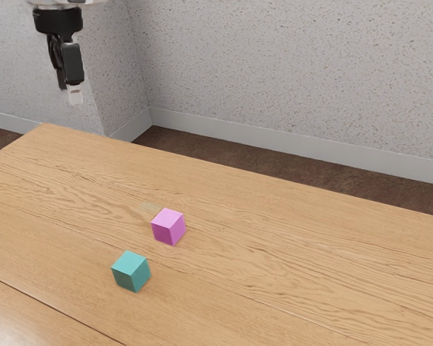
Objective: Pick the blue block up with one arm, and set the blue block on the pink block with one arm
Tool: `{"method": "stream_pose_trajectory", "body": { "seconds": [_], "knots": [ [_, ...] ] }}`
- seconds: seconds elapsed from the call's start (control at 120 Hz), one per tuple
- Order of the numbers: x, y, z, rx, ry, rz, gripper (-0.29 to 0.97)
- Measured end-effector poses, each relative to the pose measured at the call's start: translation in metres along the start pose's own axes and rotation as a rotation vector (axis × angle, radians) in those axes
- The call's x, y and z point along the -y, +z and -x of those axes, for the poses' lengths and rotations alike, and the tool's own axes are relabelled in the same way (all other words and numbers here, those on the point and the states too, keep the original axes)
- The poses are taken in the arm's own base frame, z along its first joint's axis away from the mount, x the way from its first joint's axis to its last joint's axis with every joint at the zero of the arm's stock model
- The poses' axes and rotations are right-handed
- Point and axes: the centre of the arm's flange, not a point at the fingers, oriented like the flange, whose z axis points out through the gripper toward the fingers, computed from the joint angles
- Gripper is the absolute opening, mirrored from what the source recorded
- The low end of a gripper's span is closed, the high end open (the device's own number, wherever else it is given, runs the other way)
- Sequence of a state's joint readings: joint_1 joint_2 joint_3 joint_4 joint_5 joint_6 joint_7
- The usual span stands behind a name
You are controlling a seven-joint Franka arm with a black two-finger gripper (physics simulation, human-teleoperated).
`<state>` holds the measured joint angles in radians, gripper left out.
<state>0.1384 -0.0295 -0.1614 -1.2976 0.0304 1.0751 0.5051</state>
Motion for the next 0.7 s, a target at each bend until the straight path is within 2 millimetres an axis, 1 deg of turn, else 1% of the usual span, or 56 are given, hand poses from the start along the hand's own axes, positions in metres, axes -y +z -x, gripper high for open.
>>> {"method": "stream_pose_trajectory", "body": {
  "seconds": [0.067, 0.183, 0.217, 0.258, 0.333, 0.417, 0.467, 0.5, 0.6, 0.65, 0.7],
  "knots": [
    [0.001, -0.003, -0.005, -0.036, 0.055, -0.025, 0.68],
    [-0.001, -0.014, -0.005, -0.082, 0.135, -0.070, 0.68],
    [-0.001, -0.013, -0.006, -0.084, 0.156, -0.075, 0.68],
    [-0.002, -0.006, -0.005, -0.073, 0.178, -0.075, 0.68],
    [-0.013, 0.015, 0.005, -0.033, 0.199, -0.073, 0.68],
    [-0.026, 0.052, 0.021, 0.038, 0.168, -0.063, 0.68],
    [-0.056, 0.069, 0.018, 0.086, 0.191, -0.093, 0.68],
    [-0.067, 0.081, 0.015, 0.116, 0.193, -0.112, 0.68],
    [-0.070, 0.112, 0.005, 0.156, 0.189, -0.135, 0.68],
    [-0.066, 0.136, -0.002, 0.173, 0.195, -0.131, 0.68],
    [-0.062, 0.155, -0.008, 0.179, 0.202, -0.131, 0.68]
  ]
}}
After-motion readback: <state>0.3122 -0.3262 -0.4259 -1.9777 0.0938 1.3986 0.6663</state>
